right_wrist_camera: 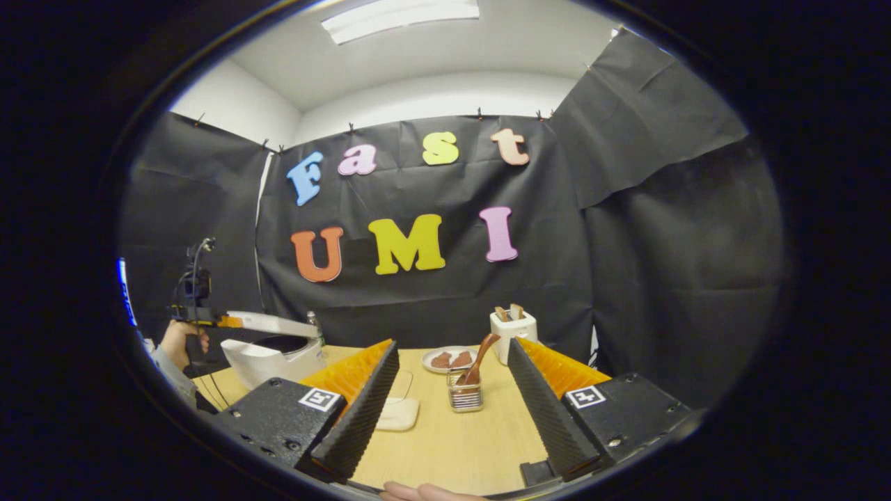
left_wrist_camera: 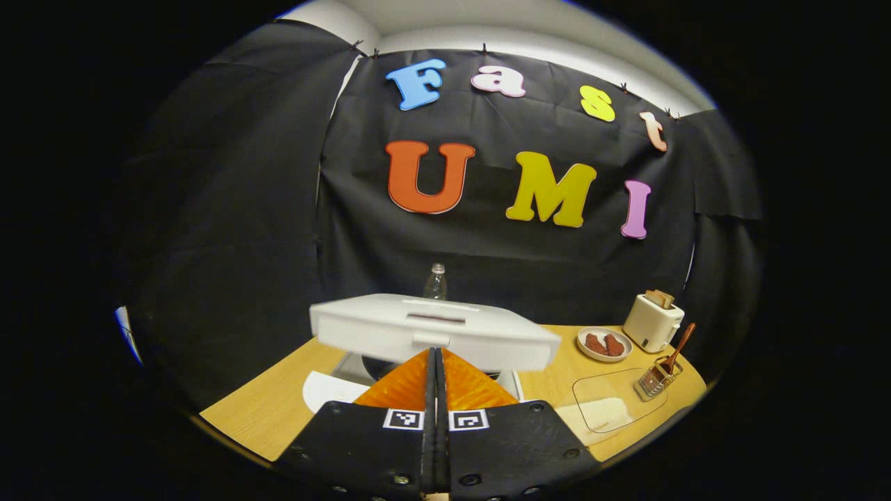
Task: Close the left gripper, press the button to open the rice cooker; take a wooden spoon from the chopstick holder with the right hand, scoop a spoonful of rice and pour it into the rice cooker, then put the wooden spoon back into the chopstick holder.
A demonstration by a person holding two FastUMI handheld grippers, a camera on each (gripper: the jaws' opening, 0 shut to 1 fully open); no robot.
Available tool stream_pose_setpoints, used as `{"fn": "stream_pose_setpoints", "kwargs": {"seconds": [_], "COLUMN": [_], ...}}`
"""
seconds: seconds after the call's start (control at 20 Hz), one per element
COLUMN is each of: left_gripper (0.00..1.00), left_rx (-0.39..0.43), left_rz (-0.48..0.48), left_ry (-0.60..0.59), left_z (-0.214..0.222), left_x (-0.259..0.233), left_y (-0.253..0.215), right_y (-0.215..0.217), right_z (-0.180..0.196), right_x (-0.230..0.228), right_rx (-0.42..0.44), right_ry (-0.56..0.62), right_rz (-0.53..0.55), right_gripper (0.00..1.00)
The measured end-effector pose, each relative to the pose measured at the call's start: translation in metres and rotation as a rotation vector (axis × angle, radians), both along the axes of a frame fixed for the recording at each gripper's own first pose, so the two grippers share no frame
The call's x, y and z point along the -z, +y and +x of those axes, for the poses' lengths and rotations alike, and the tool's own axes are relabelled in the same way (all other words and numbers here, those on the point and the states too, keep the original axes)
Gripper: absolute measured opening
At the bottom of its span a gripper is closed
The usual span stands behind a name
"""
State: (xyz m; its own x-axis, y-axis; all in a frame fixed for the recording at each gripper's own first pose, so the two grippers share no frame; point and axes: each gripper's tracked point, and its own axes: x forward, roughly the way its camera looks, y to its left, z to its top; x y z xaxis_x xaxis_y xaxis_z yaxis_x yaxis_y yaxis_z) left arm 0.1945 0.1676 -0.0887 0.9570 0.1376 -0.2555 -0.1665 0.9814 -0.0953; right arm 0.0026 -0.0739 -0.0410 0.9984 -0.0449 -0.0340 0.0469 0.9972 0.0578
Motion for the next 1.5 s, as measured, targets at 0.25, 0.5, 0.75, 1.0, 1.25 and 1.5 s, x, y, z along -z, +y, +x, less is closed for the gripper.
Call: {"fn": "stream_pose_setpoints", "kwargs": {"seconds": [0.25, 0.5, 0.75, 1.0, 1.25, 1.5], "left_gripper": [0.11, 0.32, 0.97, 0.96, 0.96, 0.97], "left_rx": [0.017, 0.090, 0.098, 0.126, 0.197, 0.179], "left_rz": [0.084, 0.103, 0.106, 0.116, 0.088, 0.094], "left_ry": [-0.085, -0.098, -0.104, -0.087, -0.103, -0.079], "left_z": [-0.047, -0.084, -0.109, -0.131, -0.146, -0.144], "left_x": [-0.046, -0.052, -0.042, -0.024, -0.004, 0.025], "left_y": [-0.022, -0.063, -0.077, -0.091, -0.112, -0.107], "right_y": [0.020, 0.010, -0.011, -0.034, -0.059, -0.062], "right_z": [0.001, 0.025, 0.064, 0.124, 0.196, 0.273], "right_x": [0.001, 0.009, 0.038, 0.077, 0.117, 0.176], "right_rx": [-0.043, 0.021, 0.065, 0.047, 0.068, 0.032], "right_ry": [0.003, 0.035, 0.104, 0.172, 0.205, 0.307], "right_rz": [-0.001, -0.013, -0.004, 0.011, 0.068, 0.083], "right_gripper": [1.00, 1.00, 1.00, 0.95, 1.00, 0.92]}}
